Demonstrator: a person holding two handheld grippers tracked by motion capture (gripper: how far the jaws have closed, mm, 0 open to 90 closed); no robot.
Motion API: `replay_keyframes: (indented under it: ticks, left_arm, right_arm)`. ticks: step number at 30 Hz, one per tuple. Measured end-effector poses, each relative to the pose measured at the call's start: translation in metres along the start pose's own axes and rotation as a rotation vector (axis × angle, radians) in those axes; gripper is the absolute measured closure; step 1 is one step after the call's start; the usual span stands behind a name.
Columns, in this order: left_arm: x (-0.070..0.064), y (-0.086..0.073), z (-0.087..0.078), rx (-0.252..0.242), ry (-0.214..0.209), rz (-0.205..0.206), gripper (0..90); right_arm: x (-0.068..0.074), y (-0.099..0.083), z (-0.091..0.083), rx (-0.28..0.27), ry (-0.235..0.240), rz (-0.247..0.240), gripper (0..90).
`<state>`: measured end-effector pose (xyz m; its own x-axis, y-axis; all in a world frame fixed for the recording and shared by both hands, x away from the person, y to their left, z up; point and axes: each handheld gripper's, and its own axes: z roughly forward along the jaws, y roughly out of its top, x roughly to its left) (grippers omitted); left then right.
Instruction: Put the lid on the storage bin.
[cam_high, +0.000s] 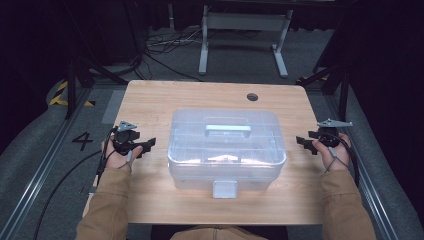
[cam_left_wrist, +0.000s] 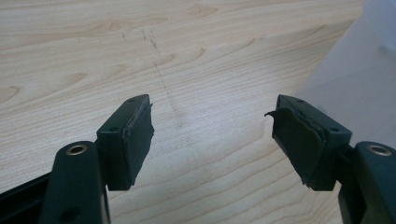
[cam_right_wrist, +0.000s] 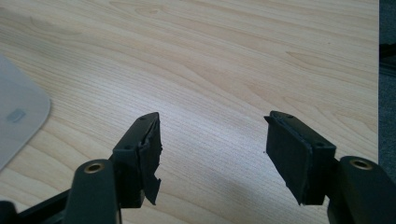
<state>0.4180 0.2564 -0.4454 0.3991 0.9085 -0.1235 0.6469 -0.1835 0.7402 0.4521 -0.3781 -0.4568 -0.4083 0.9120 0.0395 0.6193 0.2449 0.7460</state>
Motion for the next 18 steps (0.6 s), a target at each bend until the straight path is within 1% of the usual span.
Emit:
replay_keyframes:
  ticks: [2, 4, 5, 7, 9, 13, 15, 18]
  left_arm:
    - [0.001, -0.001, 0.002, 0.008, 0.012, 0.010, 29.3]
    - [0.001, -0.002, 0.004, 0.019, 0.006, 0.013, 29.3]
    - [0.002, -0.003, 0.006, 0.016, 0.003, 0.011, 29.3]
    - [0.002, -0.004, 0.008, 0.016, 0.010, 0.022, 29.5]
    - [0.002, -0.004, 0.009, 0.015, 0.012, 0.022, 29.6]
    - [0.003, -0.006, 0.010, 0.026, 0.017, 0.026, 29.6]
    - [0.004, -0.007, 0.012, 0.026, 0.025, 0.037, 29.6]
    - [0.006, -0.009, 0.013, 0.027, 0.020, 0.037, 29.6]
  right_arm:
    - [0.000, -0.002, 0.003, -0.002, -0.001, -0.009, 35.8]
    - [-0.001, -0.004, 0.006, -0.013, -0.005, -0.017, 35.9]
    - [0.000, -0.005, 0.008, -0.013, -0.006, -0.020, 35.9]
    - [0.000, -0.006, 0.010, -0.014, -0.012, -0.033, 35.9]
    - [0.000, -0.008, 0.013, -0.021, -0.012, -0.041, 35.9]
    - [0.001, -0.011, 0.018, -0.018, -0.007, -0.042, 35.8]
    - [0.001, -0.012, 0.021, -0.016, -0.007, -0.044, 35.9]
    - [0.002, -0.015, 0.024, -0.018, -0.011, -0.047, 35.9]
